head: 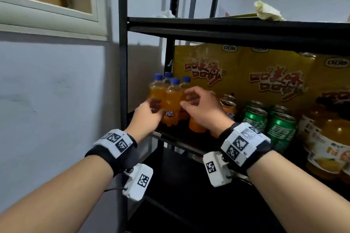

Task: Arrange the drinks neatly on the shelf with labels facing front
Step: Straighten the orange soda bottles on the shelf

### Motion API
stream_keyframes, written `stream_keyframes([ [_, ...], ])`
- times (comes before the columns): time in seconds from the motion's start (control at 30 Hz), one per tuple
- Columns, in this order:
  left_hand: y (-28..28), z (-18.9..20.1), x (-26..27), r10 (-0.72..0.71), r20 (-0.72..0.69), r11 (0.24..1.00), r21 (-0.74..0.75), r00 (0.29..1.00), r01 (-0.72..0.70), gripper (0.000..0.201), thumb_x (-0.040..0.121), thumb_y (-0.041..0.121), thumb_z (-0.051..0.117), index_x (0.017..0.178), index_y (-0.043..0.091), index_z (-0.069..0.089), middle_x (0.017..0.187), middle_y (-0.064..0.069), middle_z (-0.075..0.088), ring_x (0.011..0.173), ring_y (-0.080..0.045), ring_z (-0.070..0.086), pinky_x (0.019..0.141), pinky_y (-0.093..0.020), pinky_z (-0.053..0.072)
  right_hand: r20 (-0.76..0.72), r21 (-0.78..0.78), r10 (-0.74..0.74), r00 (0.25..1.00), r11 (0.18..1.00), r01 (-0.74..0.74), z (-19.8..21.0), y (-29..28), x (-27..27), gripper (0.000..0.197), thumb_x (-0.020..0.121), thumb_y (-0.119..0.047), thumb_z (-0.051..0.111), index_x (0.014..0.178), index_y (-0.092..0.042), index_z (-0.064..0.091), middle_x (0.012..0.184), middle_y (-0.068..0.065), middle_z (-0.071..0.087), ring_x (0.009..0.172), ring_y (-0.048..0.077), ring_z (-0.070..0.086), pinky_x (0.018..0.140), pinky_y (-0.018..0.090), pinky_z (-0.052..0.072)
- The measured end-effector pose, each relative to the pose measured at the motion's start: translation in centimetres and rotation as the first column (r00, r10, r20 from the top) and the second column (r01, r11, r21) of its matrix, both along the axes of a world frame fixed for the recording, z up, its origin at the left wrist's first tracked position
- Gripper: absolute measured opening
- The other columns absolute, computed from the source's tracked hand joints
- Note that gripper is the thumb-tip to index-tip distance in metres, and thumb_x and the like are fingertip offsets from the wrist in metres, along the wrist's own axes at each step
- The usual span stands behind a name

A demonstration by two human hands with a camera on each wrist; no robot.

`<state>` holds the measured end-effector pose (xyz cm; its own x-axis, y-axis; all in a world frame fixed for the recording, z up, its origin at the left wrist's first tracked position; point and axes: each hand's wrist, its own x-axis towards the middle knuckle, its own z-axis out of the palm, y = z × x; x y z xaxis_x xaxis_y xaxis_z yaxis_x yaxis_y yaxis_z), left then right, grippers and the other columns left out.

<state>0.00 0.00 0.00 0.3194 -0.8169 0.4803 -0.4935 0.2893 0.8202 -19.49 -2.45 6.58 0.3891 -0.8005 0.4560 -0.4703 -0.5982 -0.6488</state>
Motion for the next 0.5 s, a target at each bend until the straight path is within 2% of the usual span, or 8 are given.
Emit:
stream_keyframes([
  [0.07, -0.6, 0.0, 0.7, -0.012, -0.005, 1.0, -0.019, 1.0, 0.012, 0.027, 0.095, 0.024, 0.071, 0.12, 0.028, 0.059, 0.101, 0.016, 0.067, 0.092, -0.002, 0.066, 0.073, -0.011, 0.049, -0.012, -0.028, -0.061, 0.998, 0.998, 0.06, 0.3, -0.8, 1.6, 0.043, 0.093, -0.029, 0.074, 0.132, -0.019, 0.06, 0.117, -0.005, 0.063, 0.105, 0.015, 0.064, 0.095, 0.037, 0.056],
  [0.13, -1.1, -0.2, 1.1, -0.041, -0.029, 0.998, -0.044, 0.999, 0.04, 0.026, 0.095, 0.021, 0.07, 0.118, 0.028, 0.059, 0.098, 0.018, 0.067, 0.087, 0.002, 0.066, 0.069, -0.009, 0.05, 0.005, -0.023, -0.093, 0.996, 0.995, 0.093, 0.5, -1.5, 3.1, 0.048, 0.091, -0.03, 0.075, 0.134, -0.017, 0.058, 0.122, -0.002, 0.064, 0.109, 0.018, 0.065, 0.098, 0.042, 0.055],
  [0.33, -1.3, -1.0, 1.6, -0.113, -0.018, 0.988, -0.104, 0.993, 0.111, 0.025, 0.095, 0.017, 0.07, 0.115, 0.028, 0.062, 0.097, 0.022, 0.066, 0.083, 0.023, 0.06, 0.072, 0.0, 0.045, -0.085, -0.061, -0.247, 0.965, 0.968, 0.242, 0.5, -3.5, 6.8, 0.056, 0.084, -0.039, 0.079, 0.13, -0.018, 0.056, 0.129, 0.005, 0.065, 0.119, 0.027, 0.061, 0.099, 0.039, 0.052],
  [0.43, -1.3, -0.9, 1.8, -0.13, -0.031, 0.985, -0.122, 0.991, 0.126, 0.023, 0.094, 0.017, 0.07, 0.114, 0.028, 0.063, 0.096, 0.022, 0.067, 0.084, 0.02, 0.061, 0.072, 0.0, 0.045, -0.043, -0.079, -0.294, 0.955, 0.954, 0.29, 0.2, -4.0, 7.7, 0.06, 0.081, -0.035, 0.084, 0.13, -0.018, 0.054, 0.129, 0.006, 0.063, 0.12, 0.027, 0.06, 0.09, 0.031, 0.045],
  [0.5, -1.3, -0.8, 1.9, -0.135, -0.041, 0.985, -0.112, 0.99, 0.13, 0.025, 0.095, 0.019, 0.07, 0.118, 0.024, 0.064, 0.1, 0.017, 0.069, 0.089, 0.01, 0.064, 0.076, -0.004, 0.047, 0.028, -0.072, -0.297, 0.955, 0.952, 0.298, 0.1, -4.0, 7.6, 0.057, 0.078, -0.029, 0.086, 0.126, -0.019, 0.056, 0.118, 0.0, 0.063, 0.113, 0.022, 0.062, 0.086, 0.028, 0.043],
])
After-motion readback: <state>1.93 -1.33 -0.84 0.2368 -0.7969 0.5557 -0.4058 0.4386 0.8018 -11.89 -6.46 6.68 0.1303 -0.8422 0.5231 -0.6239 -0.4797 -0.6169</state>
